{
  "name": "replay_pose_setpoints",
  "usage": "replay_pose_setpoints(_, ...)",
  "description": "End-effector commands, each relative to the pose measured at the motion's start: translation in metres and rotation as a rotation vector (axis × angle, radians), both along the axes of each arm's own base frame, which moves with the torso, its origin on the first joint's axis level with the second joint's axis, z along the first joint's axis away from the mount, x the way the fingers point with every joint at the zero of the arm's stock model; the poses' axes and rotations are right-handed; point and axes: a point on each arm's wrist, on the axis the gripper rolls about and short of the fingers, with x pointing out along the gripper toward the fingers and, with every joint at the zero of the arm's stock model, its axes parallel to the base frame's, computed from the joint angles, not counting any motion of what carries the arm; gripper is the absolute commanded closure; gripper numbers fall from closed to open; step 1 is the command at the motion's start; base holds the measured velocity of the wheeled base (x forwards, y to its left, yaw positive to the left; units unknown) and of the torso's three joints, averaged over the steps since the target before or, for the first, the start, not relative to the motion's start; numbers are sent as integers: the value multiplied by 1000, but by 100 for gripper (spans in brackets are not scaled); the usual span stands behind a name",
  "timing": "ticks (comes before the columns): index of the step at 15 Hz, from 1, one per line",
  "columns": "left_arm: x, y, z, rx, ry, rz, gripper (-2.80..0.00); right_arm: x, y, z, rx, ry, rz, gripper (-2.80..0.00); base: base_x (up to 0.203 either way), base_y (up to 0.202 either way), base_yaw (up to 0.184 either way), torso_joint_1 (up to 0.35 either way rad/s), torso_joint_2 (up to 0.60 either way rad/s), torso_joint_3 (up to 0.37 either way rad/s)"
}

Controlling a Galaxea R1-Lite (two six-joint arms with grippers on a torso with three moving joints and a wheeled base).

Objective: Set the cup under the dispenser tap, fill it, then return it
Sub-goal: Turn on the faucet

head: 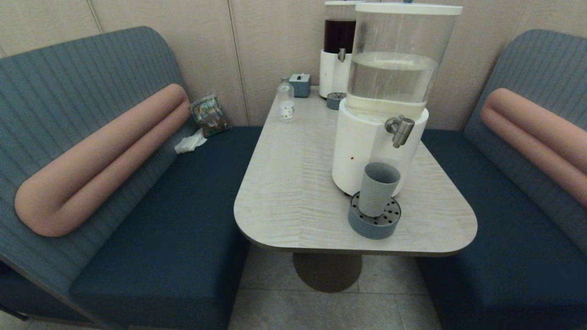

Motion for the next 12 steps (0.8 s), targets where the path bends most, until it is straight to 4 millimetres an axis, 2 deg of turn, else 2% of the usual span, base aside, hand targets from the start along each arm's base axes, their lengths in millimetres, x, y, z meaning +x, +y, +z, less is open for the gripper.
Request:
replay_pose_setpoints(1, 0, 0, 0, 0, 0, 0, 0, 0, 0, 0, -6, -1, 0, 0, 0, 0, 0, 0, 0, 0)
replay_pose_setpoints(7, 0, 0, 0, 0, 0, 0, 0, -1, 0, 4, -4, -11, 0, 0, 0, 0, 0, 0, 0, 0)
replay_pose_setpoints(10, 0, 0, 0, 0, 0, 0, 0, -15, 0, 36, -2, -81, 5, 0, 0, 0, 0, 0, 0, 0)
replay_pose_setpoints(12, 0, 0, 0, 0, 0, 0, 0, -28, 1, 69, -3, -118, 27, 0, 0, 0, 0, 0, 0, 0)
